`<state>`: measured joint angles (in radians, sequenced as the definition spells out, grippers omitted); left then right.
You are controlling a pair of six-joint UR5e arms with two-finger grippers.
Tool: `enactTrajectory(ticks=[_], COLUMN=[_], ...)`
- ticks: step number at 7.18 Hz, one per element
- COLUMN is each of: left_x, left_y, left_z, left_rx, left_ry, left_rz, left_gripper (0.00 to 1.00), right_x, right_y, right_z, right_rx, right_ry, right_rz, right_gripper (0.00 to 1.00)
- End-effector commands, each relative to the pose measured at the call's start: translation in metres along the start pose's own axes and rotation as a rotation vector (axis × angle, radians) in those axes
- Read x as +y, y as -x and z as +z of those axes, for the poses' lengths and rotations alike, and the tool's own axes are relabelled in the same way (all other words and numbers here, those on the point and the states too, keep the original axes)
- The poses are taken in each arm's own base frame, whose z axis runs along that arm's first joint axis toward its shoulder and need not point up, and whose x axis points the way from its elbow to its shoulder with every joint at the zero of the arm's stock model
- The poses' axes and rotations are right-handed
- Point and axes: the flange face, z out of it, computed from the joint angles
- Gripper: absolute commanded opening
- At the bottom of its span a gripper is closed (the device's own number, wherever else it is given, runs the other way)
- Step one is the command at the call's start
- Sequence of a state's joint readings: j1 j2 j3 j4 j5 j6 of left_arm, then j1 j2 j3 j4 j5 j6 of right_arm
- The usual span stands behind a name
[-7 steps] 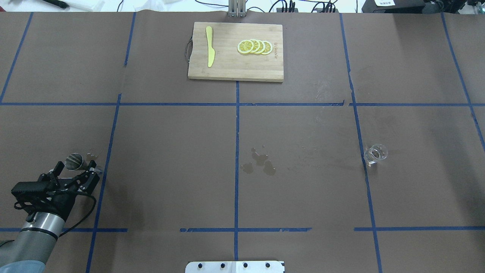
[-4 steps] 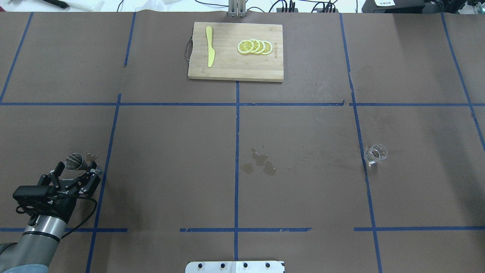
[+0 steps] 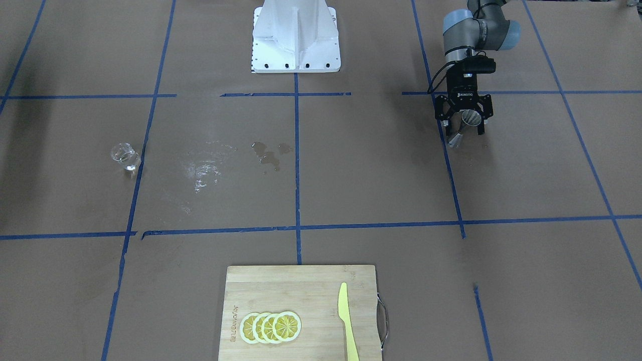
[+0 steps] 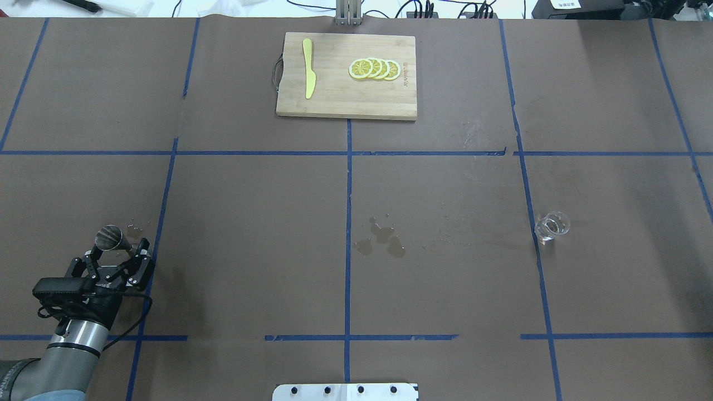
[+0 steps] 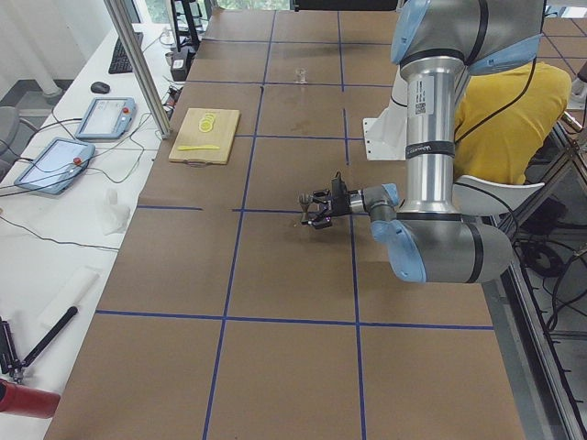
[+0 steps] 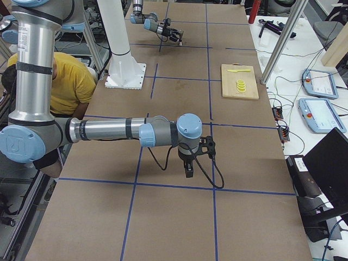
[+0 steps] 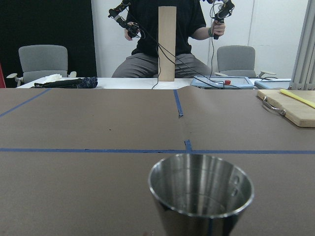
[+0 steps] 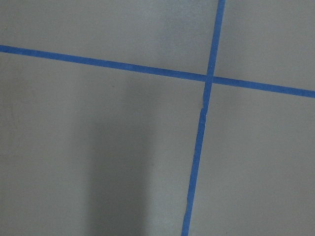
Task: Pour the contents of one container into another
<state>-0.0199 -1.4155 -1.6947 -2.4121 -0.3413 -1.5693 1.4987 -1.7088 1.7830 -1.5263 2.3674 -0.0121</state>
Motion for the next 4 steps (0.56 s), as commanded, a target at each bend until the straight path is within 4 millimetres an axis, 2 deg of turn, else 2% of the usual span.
enactTrajectory(ticks=[1, 3, 4], left_x=[0.0008, 0.0017, 0.0017], left_y=[0.0029, 0.0057, 0.0057], left_z=[0.0004, 0.0008, 0.0008], left_rx=[0.002, 0.001, 0.001], left_ry=[-0.021, -0.044, -0.045], left_rz=[-0.004, 0.005, 0.005], left_gripper=[0.85, 0.76, 0.67], right_x=[0.0001, 0.0001, 0.0001], right_y=[-0.0002, -0.0002, -0.0004], right_z=[0.0002, 0.0002, 0.0002], right_rx=[0.000, 0.000, 0.002], right_ry=[0.000, 0.000, 0.000], right_rz=[0.000, 0.000, 0.000], right_gripper=[1.00, 1.00, 1.00])
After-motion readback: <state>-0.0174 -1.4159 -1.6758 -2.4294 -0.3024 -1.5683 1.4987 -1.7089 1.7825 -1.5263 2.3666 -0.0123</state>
